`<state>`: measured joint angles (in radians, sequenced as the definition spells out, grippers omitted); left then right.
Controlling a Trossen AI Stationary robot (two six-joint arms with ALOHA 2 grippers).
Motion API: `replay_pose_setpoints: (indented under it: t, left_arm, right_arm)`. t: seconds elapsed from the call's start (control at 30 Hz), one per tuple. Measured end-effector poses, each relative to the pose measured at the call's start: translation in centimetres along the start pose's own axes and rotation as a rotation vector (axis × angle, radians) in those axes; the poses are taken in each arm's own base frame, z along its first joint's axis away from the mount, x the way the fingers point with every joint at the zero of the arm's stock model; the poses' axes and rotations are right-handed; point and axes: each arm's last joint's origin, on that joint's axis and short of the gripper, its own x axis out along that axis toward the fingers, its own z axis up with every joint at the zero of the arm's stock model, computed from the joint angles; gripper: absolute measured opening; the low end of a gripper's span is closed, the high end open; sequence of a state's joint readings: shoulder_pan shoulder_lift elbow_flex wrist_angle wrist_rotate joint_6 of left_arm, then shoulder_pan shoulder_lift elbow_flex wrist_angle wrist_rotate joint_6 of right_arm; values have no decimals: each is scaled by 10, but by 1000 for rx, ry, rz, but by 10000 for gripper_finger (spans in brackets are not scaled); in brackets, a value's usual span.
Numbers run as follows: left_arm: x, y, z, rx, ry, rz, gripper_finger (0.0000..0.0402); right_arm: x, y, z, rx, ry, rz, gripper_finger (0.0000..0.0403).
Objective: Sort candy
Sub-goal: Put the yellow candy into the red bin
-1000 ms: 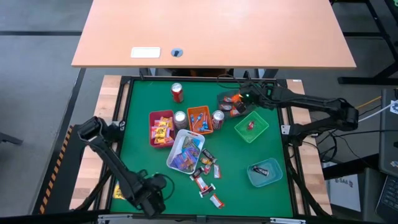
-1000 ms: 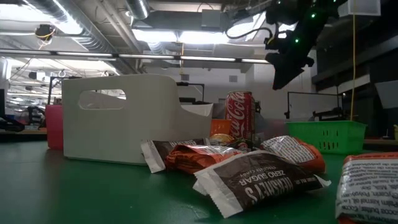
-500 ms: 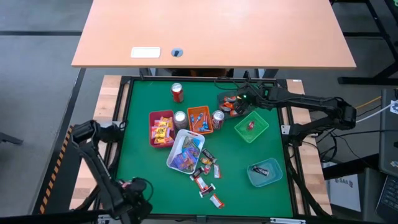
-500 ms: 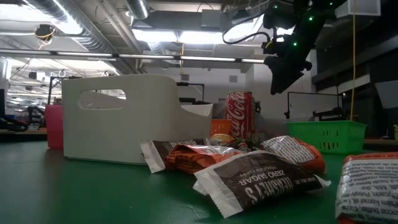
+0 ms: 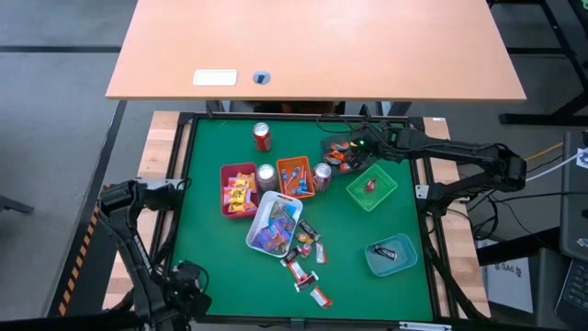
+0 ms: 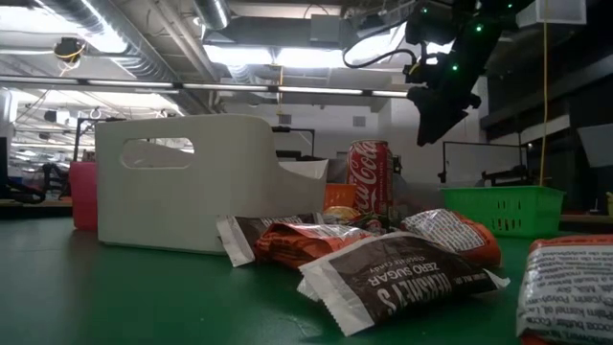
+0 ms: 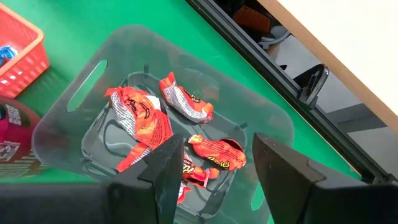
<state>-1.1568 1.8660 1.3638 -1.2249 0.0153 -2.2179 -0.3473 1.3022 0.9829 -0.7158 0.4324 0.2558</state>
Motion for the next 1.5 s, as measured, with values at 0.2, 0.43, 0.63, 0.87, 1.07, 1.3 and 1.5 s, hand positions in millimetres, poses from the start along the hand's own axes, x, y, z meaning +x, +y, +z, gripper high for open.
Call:
replay_pose_setpoints:
  t: [0.2,0.43,0.63,0.87,1.07,1.3,1.5]
  left_arm:
    - [14,1,6,-2,-1,30,167]
    - [27,1,12,60,57,86,167]
    - [38,2,14,140,97,93,167]
    - [57,3,20,225,161,88,167]
    - [59,-1,29,237,181,89,144]
    - [60,-6,32,230,184,70,54]
    - [60,-8,32,232,173,38,6]
  right_arm:
    - [0,0,-2,-9,22,2,191]
    - [0,0,-3,-11,34,29,191]
    - [0,0,-3,-11,35,34,191]
    - [0,0,-3,-11,35,34,191]
    - [0,0,-3,-11,36,35,191]
    - [0,0,-3,-11,36,36,191]
    - [0,1,-4,-15,48,49,191]
